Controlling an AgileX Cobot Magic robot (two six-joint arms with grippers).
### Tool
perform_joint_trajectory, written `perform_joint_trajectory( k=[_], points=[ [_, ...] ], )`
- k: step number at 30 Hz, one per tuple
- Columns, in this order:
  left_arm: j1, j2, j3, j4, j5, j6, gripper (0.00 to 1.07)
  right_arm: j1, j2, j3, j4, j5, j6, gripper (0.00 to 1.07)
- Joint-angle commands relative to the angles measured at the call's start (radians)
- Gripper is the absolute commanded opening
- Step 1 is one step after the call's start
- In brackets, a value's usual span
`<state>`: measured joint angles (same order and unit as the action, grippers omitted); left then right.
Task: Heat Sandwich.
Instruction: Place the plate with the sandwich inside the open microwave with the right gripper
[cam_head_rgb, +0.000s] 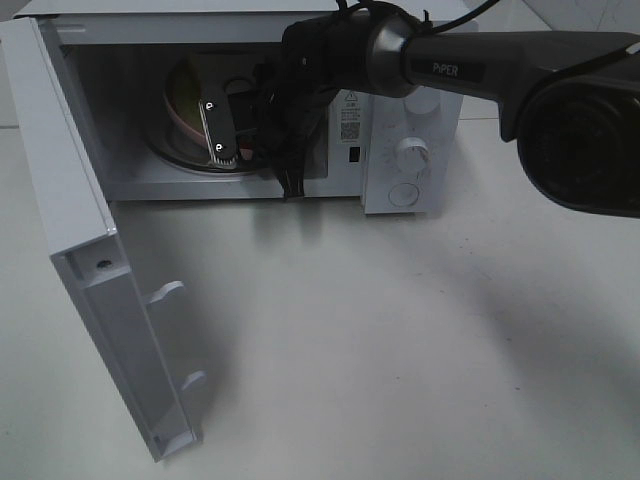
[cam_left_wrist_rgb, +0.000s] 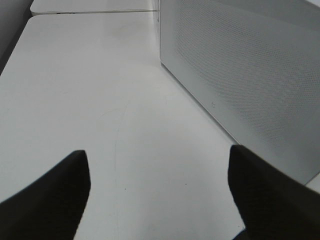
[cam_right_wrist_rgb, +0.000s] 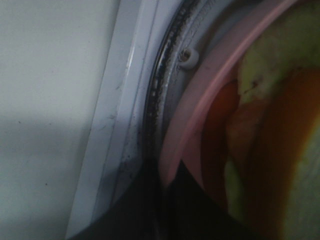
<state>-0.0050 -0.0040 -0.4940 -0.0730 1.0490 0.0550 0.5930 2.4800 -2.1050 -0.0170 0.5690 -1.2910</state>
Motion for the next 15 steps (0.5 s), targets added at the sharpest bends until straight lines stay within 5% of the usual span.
perform_joint_trajectory(
  k=[1, 9, 15],
  points=[
    [-0.003, -0.022, 0.002, -0.003, -0.012, 0.000, 0.71, -0.006, -0.001, -0.011, 0.002, -0.032, 0.019, 0.00],
    [-0.003, -0.022, 0.002, -0.003, -0.012, 0.000, 0.71, -0.007, -0.010, -0.011, 0.006, -0.034, 0.097, 0.03],
    [-0.003, -0.022, 0.002, -0.003, -0.012, 0.000, 0.71, -0.008, -0.030, -0.011, 0.017, -0.036, 0.146, 0.22]
  ],
)
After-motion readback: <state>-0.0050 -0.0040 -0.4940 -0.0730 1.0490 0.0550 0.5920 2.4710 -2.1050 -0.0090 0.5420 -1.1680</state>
